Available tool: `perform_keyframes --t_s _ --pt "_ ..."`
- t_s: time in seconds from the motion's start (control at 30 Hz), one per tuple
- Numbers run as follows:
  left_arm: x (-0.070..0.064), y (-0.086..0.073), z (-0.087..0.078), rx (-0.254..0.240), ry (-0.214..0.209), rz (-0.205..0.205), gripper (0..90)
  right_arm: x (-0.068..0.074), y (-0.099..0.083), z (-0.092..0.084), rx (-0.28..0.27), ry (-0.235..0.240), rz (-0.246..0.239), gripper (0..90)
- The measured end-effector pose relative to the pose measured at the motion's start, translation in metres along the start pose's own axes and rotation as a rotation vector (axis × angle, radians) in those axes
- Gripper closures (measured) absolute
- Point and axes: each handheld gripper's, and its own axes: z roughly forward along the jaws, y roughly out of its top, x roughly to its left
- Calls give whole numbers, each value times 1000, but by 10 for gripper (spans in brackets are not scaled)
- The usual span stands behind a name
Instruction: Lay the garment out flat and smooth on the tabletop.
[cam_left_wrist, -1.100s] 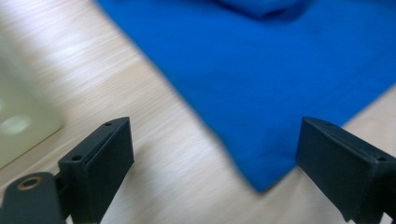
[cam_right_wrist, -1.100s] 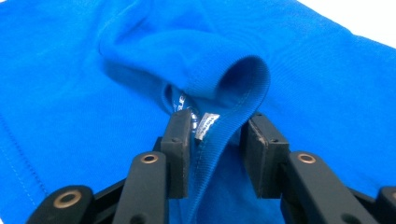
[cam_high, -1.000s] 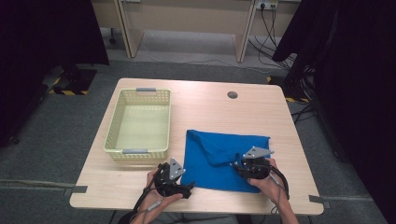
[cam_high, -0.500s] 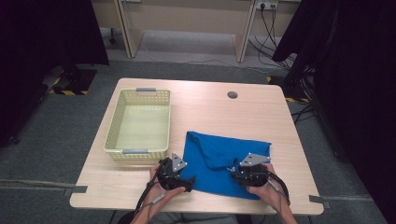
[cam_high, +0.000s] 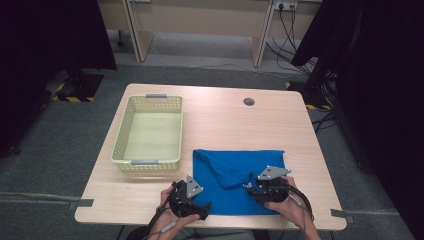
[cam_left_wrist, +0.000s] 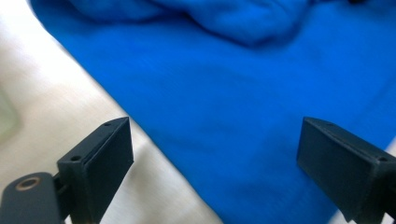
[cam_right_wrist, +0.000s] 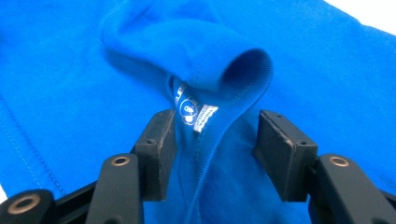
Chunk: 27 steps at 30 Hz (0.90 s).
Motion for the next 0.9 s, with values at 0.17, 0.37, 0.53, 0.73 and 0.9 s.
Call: perform_keyframes --t_s 0.17,0.37,0.53,0.73,0.9 --pt "15 9 6 -14 35 -33 95 1 1 0 1 4 -25 541" --pt "25 4 17 -4 25 -82 81 0 3 0 3 -13 -67 659" --pt "24 4 16 -8 37 -70 81 -12 7 0 3 -50 -74 712" --pt "25 4 17 -5 28 -82 81 -41 16 2 -30 -130 -15 716" --pt "25 4 17 -4 28 -83 80 -59 27 3 -70 -187 30 687"
